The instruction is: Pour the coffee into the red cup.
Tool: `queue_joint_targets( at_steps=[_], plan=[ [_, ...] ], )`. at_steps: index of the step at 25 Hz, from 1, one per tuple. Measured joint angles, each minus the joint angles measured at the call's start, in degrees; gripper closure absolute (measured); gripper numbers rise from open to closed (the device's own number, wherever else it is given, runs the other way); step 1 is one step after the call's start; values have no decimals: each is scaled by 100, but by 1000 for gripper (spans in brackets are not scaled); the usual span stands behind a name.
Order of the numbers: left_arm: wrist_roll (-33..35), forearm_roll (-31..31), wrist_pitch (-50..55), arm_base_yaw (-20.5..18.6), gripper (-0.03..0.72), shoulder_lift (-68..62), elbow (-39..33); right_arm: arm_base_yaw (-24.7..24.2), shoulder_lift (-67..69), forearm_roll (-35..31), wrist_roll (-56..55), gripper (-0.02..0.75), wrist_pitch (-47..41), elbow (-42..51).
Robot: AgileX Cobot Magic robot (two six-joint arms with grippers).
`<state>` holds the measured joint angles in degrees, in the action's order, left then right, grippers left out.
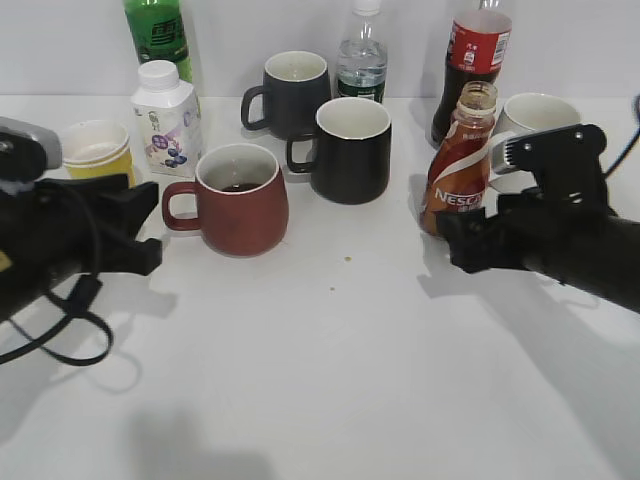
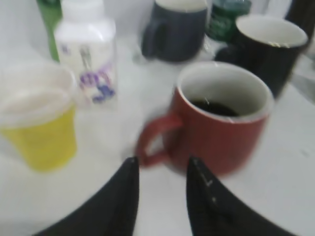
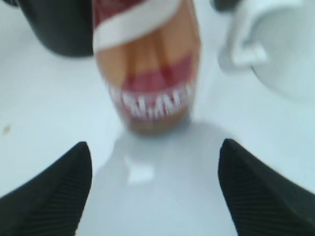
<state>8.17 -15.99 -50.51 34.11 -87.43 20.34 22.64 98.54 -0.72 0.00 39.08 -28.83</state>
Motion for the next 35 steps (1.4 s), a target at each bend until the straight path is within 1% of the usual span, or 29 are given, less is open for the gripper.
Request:
queue_joint_targets(
  at_steps=[3, 5, 9, 13, 18, 22, 24, 27, 30, 32, 35],
  plan=[
    [0, -215, 1156, 0, 428, 697, 0, 0, -450, -4, -142, 139, -765, 48],
    [0, -394, 2105, 0, 428, 1187, 47, 0, -804, -4, -302, 141, -1284, 48],
    [-4, -421, 4242, -5, 428, 2087, 360, 0, -1614, -4, -466, 141, -2745, 9],
    [-4, -80, 6055, -5, 428, 2708, 826, 0, -2463, 23, -541, 142, -4621, -284],
    [-17, 572, 8234, -17, 428, 3286, 1583, 0, -3629, 72, -541, 142, -7181, -786],
    [-17, 1009, 10088, -28, 428, 3743, 2041, 0, -4728, 126, -365, 143, -8722, -837],
    [-17, 1108, 10912, -28, 428, 4093, 2116, 0, -5231, 133, -283, 143, -9294, -837],
    [-17, 1153, 11793, -28, 428, 4787, 2142, 0, -6181, 144, -239, 143, -9932, -837],
    [-17, 1192, 11958, -28, 428, 5513, 2085, 0, -7113, 150, -199, 143, -10342, -837],
    [-17, 1204, 11978, -28, 428, 6052, 1838, 0, -7635, 150, -95, 143, -10570, -837],
    [-17, 1220, 12035, -28, 428, 6890, 1408, 0, -8315, 150, 0, 143, -10676, -822]
  ],
)
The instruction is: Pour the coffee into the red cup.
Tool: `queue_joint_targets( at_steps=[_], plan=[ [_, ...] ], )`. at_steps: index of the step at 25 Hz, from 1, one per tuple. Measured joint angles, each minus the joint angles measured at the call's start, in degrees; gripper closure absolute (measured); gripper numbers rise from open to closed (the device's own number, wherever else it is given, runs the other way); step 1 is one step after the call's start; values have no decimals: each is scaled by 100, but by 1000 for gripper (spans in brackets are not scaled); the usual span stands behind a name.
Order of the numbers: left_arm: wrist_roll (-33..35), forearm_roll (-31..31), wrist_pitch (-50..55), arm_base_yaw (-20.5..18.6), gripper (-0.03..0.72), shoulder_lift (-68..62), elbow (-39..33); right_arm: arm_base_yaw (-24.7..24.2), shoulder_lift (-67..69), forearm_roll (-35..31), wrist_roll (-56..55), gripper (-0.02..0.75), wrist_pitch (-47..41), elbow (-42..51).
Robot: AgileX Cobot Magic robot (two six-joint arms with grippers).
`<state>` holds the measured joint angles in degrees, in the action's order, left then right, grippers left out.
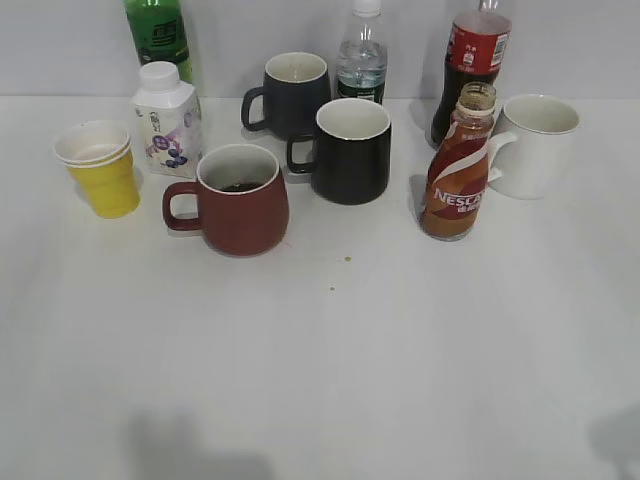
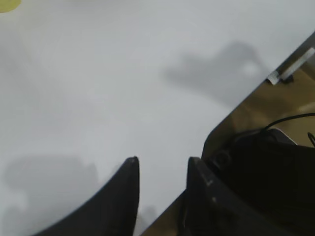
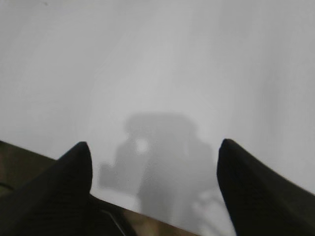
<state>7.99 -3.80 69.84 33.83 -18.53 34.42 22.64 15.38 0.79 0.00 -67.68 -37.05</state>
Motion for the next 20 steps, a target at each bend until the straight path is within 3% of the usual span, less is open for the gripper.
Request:
queue_joint_targets(
  at_steps=[7, 11, 20],
  plan=[
    [0, 44, -594, 0, 428, 1364, -346, 0, -788, -79, 116, 145, 295, 635],
    [0, 44, -789, 0, 429, 1439, -441, 0, -808, -181, 351, 146, 758, 742],
    [0, 44, -828, 0, 431, 1439, -441, 0, -808, -244, 392, 149, 806, 810]
  ],
)
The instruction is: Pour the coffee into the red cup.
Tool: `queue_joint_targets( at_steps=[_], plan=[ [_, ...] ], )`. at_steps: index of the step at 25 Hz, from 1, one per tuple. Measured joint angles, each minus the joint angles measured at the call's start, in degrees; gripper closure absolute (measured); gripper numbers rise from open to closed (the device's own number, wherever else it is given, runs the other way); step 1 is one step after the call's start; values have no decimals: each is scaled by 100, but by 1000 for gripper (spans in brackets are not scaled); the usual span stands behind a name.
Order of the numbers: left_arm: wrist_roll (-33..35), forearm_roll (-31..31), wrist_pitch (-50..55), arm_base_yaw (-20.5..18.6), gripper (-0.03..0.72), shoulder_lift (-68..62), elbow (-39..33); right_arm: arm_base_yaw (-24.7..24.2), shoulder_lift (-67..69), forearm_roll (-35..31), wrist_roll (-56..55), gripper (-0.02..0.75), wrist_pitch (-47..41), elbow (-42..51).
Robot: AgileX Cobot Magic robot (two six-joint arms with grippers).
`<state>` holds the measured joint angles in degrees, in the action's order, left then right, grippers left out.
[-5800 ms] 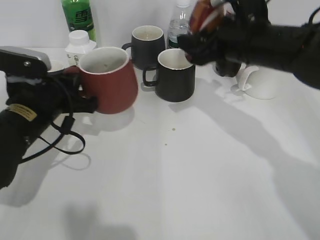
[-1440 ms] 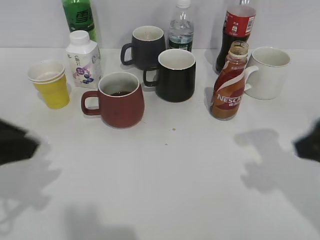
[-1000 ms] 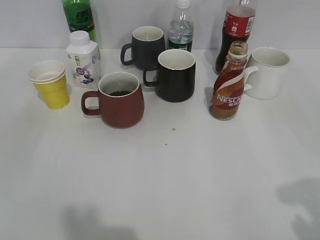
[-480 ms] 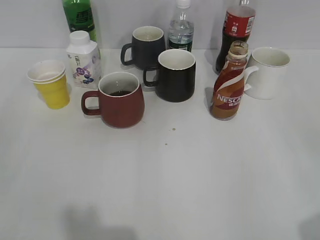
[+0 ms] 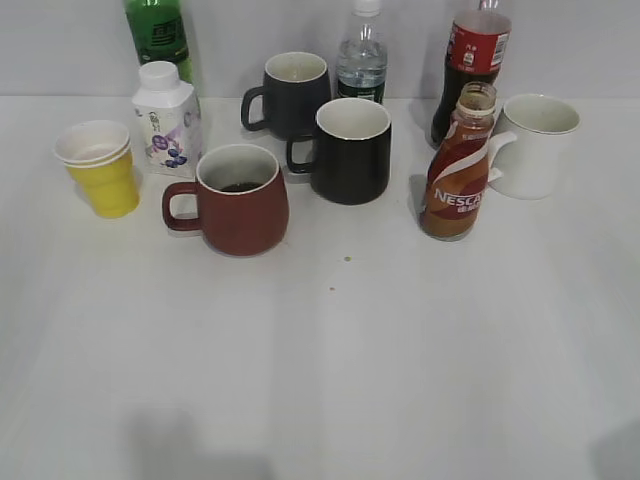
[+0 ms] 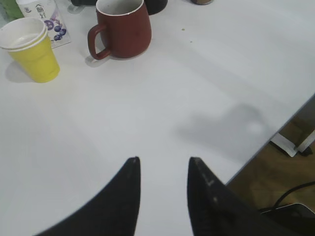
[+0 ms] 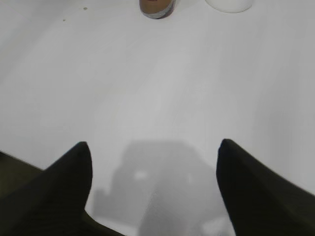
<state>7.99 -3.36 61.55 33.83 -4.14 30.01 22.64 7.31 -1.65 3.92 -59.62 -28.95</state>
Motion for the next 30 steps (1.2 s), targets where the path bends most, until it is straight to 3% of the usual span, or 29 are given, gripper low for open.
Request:
queue_joint_targets(
  at_steps=[11, 21, 24, 30],
  plan=[
    [0, 0, 0, -130, 431, 1, 0, -35, 0, -12, 12, 149, 0, 0],
    [0, 0, 0, -2637, 432, 266, 0, -1916, -2, -18, 16, 149, 0, 0],
    [0, 0, -1, -2983, 432, 441, -4, -2016, -2, -18, 16, 149, 0, 0],
    [0, 0, -2, -3081, 432, 459, -4, -2027, -180, -18, 16, 149, 5, 0]
  ],
)
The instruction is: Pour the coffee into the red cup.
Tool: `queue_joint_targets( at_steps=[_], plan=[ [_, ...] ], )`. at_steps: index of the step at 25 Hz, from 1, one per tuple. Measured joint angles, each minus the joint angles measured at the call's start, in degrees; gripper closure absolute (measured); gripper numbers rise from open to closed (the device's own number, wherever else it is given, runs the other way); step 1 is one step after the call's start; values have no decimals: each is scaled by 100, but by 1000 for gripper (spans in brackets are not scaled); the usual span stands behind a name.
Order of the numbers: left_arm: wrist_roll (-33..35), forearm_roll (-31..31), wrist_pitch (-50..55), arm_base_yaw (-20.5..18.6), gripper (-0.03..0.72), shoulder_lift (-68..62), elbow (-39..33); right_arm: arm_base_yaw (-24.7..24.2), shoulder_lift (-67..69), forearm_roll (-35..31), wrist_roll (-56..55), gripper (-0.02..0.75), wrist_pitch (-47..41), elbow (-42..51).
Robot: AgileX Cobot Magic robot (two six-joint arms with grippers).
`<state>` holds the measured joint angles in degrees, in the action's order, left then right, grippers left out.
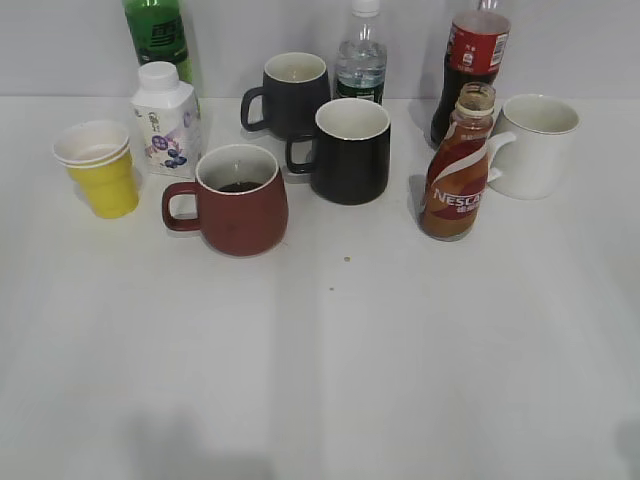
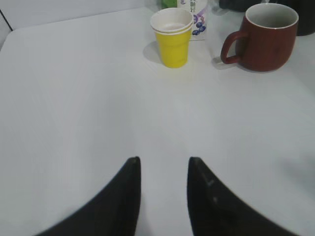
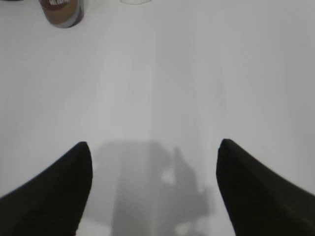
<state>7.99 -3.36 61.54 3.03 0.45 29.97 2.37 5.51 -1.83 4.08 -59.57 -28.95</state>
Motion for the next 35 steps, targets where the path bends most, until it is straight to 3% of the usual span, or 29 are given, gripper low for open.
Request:
queue_joint_targets(
  at_steps=[6, 35],
  plan=[
    [0, 0, 0, -84, 432, 0, -6, 0, -569, 0, 0, 149, -10, 0],
    [0, 0, -6, -185, 434, 0, -6, 0, -600, 0, 0, 150, -3, 29]
  ],
)
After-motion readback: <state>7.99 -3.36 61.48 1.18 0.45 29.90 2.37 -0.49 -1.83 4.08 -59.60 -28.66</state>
